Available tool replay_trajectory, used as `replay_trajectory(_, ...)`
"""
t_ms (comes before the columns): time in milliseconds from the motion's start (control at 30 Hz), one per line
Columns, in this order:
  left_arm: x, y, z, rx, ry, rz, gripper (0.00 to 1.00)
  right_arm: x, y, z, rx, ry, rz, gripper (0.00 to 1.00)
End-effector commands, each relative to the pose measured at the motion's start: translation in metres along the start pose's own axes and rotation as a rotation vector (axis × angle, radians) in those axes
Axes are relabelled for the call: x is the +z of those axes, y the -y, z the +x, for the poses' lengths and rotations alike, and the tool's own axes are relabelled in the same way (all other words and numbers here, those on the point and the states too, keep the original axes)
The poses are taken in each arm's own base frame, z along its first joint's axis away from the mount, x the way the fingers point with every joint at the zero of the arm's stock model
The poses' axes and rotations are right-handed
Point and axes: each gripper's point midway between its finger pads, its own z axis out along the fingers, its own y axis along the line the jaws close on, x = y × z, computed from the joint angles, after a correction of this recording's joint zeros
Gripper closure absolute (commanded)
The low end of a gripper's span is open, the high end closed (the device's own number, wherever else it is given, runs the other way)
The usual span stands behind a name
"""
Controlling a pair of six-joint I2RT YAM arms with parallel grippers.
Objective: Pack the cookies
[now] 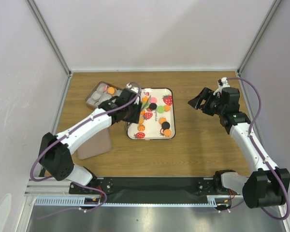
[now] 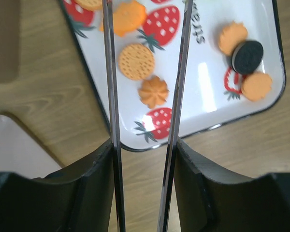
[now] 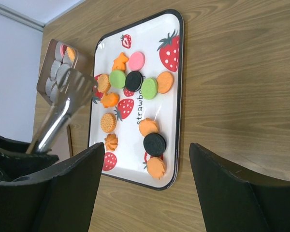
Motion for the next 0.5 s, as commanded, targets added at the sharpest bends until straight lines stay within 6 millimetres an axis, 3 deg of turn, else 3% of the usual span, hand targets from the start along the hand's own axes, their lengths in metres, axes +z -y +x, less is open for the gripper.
replay_trajectory(0, 0.001, 0.022, 0.002, -0.004, 0.009, 0.035, 0.49, -0.005, -0.012, -0.016, -0.032, 0.046, -0.023, 0.23)
replay_trajectory(467, 0.041, 0.044, 0.016, 0.054, -0.086, 0.051, 0.51, -0.004, -0.010, -0.014, -0.032, 0.041, -0.012, 0.22)
